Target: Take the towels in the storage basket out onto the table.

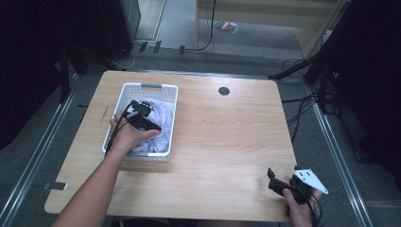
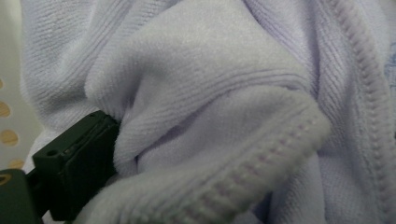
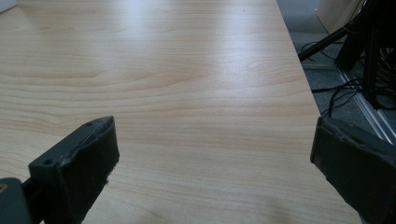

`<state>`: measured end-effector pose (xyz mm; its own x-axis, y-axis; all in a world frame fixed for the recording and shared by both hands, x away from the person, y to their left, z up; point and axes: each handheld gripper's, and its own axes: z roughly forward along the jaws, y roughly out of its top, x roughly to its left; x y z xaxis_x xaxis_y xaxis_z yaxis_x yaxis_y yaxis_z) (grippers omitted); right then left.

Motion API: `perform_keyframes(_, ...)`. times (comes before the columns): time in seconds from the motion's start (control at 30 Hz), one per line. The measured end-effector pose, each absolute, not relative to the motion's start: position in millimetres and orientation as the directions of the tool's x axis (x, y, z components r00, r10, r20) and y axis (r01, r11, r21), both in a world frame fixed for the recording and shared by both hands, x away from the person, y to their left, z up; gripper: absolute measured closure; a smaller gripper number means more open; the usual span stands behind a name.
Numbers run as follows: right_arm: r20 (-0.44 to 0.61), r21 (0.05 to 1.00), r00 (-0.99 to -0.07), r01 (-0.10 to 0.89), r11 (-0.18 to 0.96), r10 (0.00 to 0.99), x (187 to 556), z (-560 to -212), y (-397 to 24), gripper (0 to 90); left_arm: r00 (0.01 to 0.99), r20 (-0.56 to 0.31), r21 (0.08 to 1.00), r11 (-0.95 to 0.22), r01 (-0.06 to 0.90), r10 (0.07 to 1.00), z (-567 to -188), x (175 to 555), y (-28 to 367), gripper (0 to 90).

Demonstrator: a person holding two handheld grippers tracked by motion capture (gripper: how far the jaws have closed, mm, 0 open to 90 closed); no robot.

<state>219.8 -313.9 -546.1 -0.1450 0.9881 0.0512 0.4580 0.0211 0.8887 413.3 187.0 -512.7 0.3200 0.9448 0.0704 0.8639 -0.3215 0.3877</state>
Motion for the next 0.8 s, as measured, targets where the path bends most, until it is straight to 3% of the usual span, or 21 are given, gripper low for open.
perform_keyframes(0.2, 0.052, 0.888, -0.145, 0.458, 0.021, 0.988, 220, -546, -314, 2.5, 0.311, 0.069, 0.376, -0.313, 0.872, 0.948, -510, 414, 187, 10.4)
perform_keyframes(0.23, 0.050, 0.889, -0.142, 0.458, 0.021, 0.989, 220, -546, -314, 3.1, 0.308, 0.073, 0.375, -0.312, 0.873, 0.949, -508, 414, 187, 17.8)
perform_keyframes(0.3, 0.049, 0.889, -0.142, 0.458, 0.022, 0.989, 220, -546, -314, 3.3, 0.304, 0.077, 0.379, -0.310, 0.872, 0.950, -507, 413, 188, 21.0)
perform_keyframes(0.37, 0.045, 0.889, -0.140, 0.457, 0.024, 0.989, 220, -546, -313, 4.5, 0.304, 0.089, 0.391, -0.314, 0.865, 0.948, -506, 412, 191, 37.6)
perform_keyframes(0.4, 0.045, 0.889, -0.140, 0.457, 0.024, 0.989, 220, -546, -313, 4.5, 0.302, 0.090, 0.393, -0.312, 0.865, 0.949, -505, 412, 192, 37.6)
perform_keyframes(0.57, 0.042, 0.889, -0.139, 0.457, 0.026, 0.989, 220, -546, -313, 4.7, 0.302, 0.115, 0.390, -0.322, 0.863, 0.946, -503, 411, 191, 55.1)
perform_keyframes(0.8, 0.044, 0.890, -0.139, 0.456, 0.024, 0.989, 220, -546, -313, 4.7, 0.313, 0.099, 0.373, -0.327, 0.869, 0.945, -499, 414, 194, 62.5)
